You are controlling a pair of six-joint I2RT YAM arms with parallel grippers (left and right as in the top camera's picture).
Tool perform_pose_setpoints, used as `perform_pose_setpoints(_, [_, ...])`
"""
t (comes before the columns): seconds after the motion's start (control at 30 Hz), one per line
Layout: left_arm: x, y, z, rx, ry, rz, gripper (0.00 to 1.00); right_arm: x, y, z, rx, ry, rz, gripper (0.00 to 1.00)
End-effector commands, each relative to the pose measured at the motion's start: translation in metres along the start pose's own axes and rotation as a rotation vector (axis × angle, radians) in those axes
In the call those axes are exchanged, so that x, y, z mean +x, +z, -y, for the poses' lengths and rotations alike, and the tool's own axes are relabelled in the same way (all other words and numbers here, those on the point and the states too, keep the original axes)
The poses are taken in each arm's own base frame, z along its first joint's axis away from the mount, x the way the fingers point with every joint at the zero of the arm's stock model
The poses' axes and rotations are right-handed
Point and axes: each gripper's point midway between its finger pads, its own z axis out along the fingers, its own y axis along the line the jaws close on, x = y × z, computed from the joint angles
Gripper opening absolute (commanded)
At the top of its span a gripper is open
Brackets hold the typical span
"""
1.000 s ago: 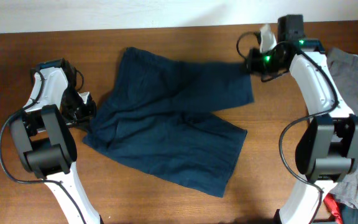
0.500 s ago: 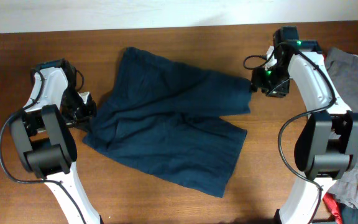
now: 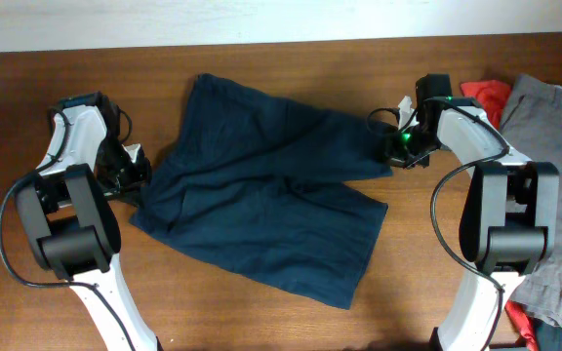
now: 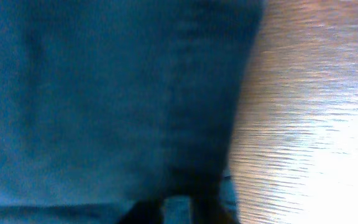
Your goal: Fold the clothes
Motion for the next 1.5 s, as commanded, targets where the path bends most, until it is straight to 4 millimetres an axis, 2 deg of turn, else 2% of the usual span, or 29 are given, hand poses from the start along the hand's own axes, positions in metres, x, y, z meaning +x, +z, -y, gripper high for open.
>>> perform_pose_setpoints(0.0, [0.001, 0.003, -0.004, -0.005, -0.008, -0.015, 0.01, 0.003, -0.024, -0.039, -0.164, -0.135, 0.01, 0.14])
perform_pose_setpoints(0.07, [0.001, 0.003, -0.004, -0.005, -0.006, -0.015, 0.01, 0.01, -0.037, -0.052, -0.204, -0.144, -0.011, 0.11])
perform_pose_setpoints(0.17, [0.0, 0.004, -0.004, -0.005, -0.006, -0.01, 0.01, 0.031, -0.047, -0.076, -0.259, -0.17, -0.072, 0.08])
perform_pose_setpoints(0.27, [-0.001, 0.004, -0.004, -0.005, -0.006, -0.009, 0.0, 0.063, -0.045, -0.112, -0.294, -0.267, -0.157, 0.08])
perform_pose_setpoints(0.37, [0.0, 0.004, -0.004, -0.005, -0.006, -0.012, 0.01, 0.075, -0.035, -0.133, -0.279, -0.329, -0.179, 0.15])
perform_pose_setpoints(0.4, [0.001, 0.003, -0.004, -0.005, -0.006, -0.015, 0.01, 0.065, -0.031, -0.131, -0.229, -0.298, -0.14, 0.26])
perform_pose_setpoints(0.47, [0.001, 0.003, -0.004, -0.004, -0.006, -0.016, 0.01, 0.039, -0.03, -0.118, -0.157, -0.209, -0.054, 0.36])
perform_pose_setpoints(0.5, [0.001, 0.003, -0.004, -0.003, -0.006, -0.016, 0.01, 0.025, -0.031, -0.109, -0.13, -0.15, -0.008, 0.45])
perform_pose_setpoints(0.53, [0.001, 0.003, -0.003, -0.001, -0.006, -0.016, 0.0, 0.012, -0.035, -0.097, -0.113, -0.072, 0.031, 0.49])
perform_pose_setpoints(0.6, [0.001, 0.003, -0.001, 0.008, -0.006, -0.016, 0.01, -0.003, -0.044, -0.073, -0.107, 0.042, 0.067, 0.51])
perform_pose_setpoints(0.67, [0.001, 0.003, -0.001, 0.01, -0.006, -0.015, 0.0, 0.001, -0.049, -0.051, -0.089, 0.107, 0.042, 0.6])
perform_pose_setpoints(0.83, [-0.003, 0.004, -0.001, 0.011, -0.005, 0.002, 0.01, 0.036, -0.047, -0.002, 0.054, 0.199, -0.082, 0.64])
perform_pose_setpoints(0.97, [-0.006, 0.003, -0.001, 0.011, -0.004, 0.012, 0.01, 0.043, -0.029, 0.007, 0.061, 0.237, -0.085, 0.64])
perform_pose_setpoints(1.13, [-0.005, 0.003, -0.001, 0.014, -0.005, 0.007, 0.01, 0.038, -0.002, 0.008, -0.006, 0.258, -0.023, 0.65])
perform_pose_setpoints(1.2, [-0.004, 0.004, 0.0, 0.014, -0.005, 0.003, 0.01, 0.037, 0.004, 0.008, -0.018, 0.276, -0.008, 0.63])
perform_pose_setpoints(1.23, [-0.003, 0.004, 0.0, 0.014, -0.005, 0.002, 0.01, 0.036, 0.005, 0.009, -0.021, 0.272, 0.001, 0.59])
perform_pose_setpoints(1.27, [-0.003, 0.004, 0.0, 0.014, -0.005, 0.002, 0.01, 0.033, 0.006, 0.009, -0.024, 0.267, 0.013, 0.53])
perform_pose_setpoints(1.3, [-0.003, 0.004, -0.001, 0.014, -0.005, 0.003, 0.01, 0.029, 0.005, 0.008, -0.029, 0.258, 0.03, 0.4])
perform_pose_setpoints(1.4, [-0.003, 0.004, -0.001, 0.014, -0.005, 0.002, 0.01, 0.019, 0.004, 0.003, -0.059, 0.23, 0.065, 0.12])
perform_pose_setpoints(1.43, [-0.003, 0.004, 0.0, 0.014, -0.005, 0.002, 0.01, 0.017, 0.003, -0.005, -0.097, 0.187, 0.071, 0.06])
perform_pose_setpoints(1.47, [-0.003, 0.004, -0.001, 0.014, -0.005, 0.001, 0.01, 0.015, -0.001, -0.012, -0.13, 0.153, 0.074, 0.04])
